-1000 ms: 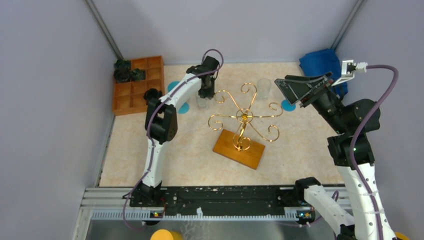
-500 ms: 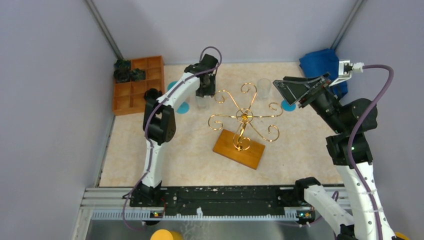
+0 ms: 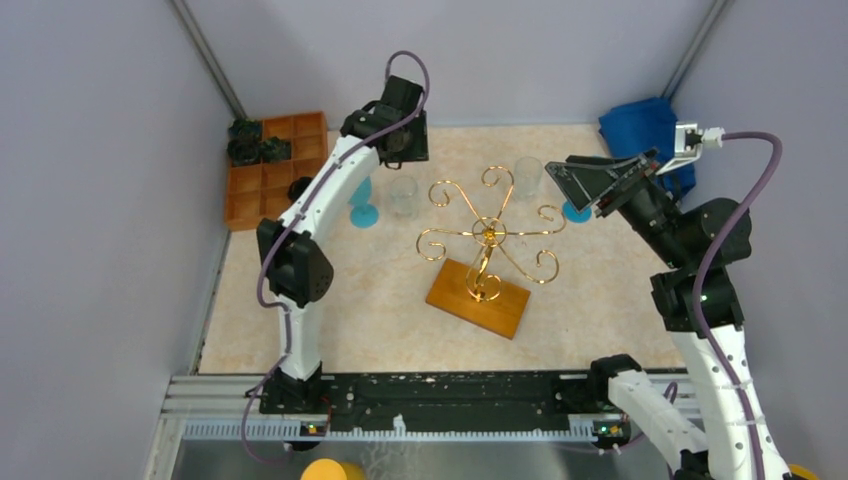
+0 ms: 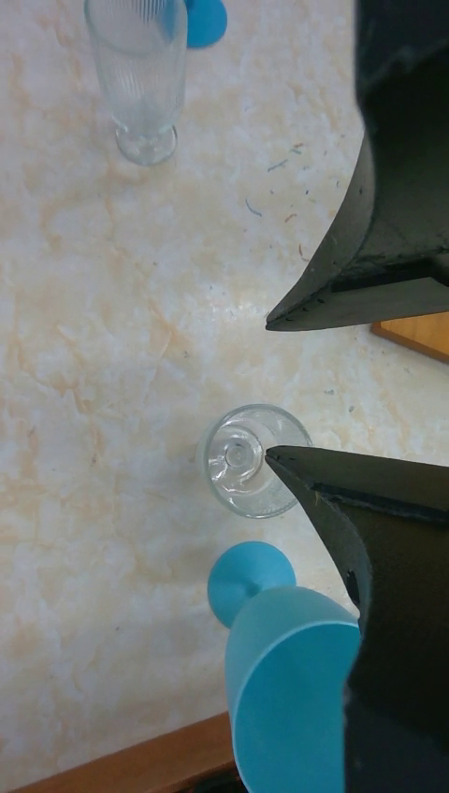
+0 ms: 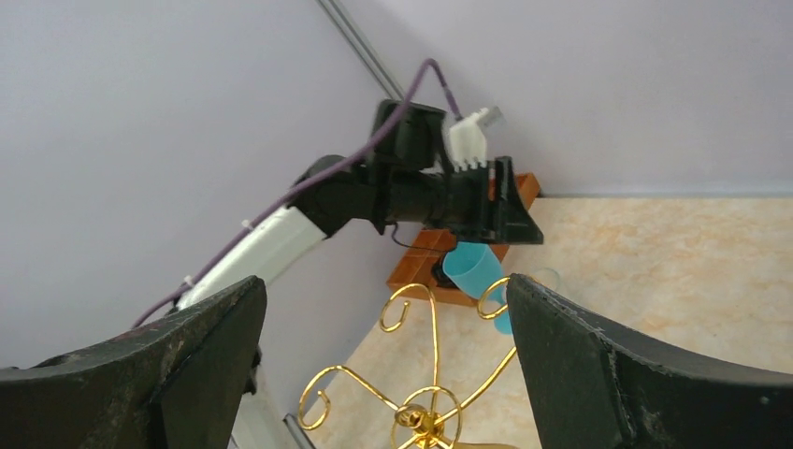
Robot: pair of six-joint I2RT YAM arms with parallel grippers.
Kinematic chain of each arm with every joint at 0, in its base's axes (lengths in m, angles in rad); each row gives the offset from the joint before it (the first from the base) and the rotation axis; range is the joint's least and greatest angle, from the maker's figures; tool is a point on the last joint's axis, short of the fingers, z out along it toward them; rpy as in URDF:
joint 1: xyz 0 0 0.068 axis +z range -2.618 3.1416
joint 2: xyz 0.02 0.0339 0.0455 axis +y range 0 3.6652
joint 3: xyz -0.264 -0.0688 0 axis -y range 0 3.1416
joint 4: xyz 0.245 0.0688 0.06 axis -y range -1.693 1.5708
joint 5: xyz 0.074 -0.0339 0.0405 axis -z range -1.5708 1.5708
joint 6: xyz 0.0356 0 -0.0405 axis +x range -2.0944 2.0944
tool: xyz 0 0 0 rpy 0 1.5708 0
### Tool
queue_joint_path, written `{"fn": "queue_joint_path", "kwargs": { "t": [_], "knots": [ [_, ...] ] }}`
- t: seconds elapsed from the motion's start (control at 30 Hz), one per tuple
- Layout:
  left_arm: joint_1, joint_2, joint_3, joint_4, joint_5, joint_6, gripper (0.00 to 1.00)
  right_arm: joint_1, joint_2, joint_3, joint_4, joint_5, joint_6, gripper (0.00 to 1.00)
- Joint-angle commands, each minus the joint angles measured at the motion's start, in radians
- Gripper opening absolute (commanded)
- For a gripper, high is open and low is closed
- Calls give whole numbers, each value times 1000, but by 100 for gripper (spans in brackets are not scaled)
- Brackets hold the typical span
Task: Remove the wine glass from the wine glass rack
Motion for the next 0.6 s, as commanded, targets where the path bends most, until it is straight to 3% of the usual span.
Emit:
{"fn": "queue_joint_path", "kwargs": {
  "t": [0.0, 0.13, 0.33, 0.57],
  "knots": [
    [-31, -164, 32, 19, -17, 16, 55, -5, 26, 30, -67, 50, -57, 99],
    [-66, -347, -81, 176, 14, 53, 57, -5, 43, 68, -166, 128, -125, 99],
    [-71, -650, -426, 545, 235, 60, 63, -5, 77, 151, -369, 340, -281, 99],
    [-73, -850, -650, 696, 309, 57, 64, -3, 85, 135, -447, 541, -355, 99]
  ]
}}
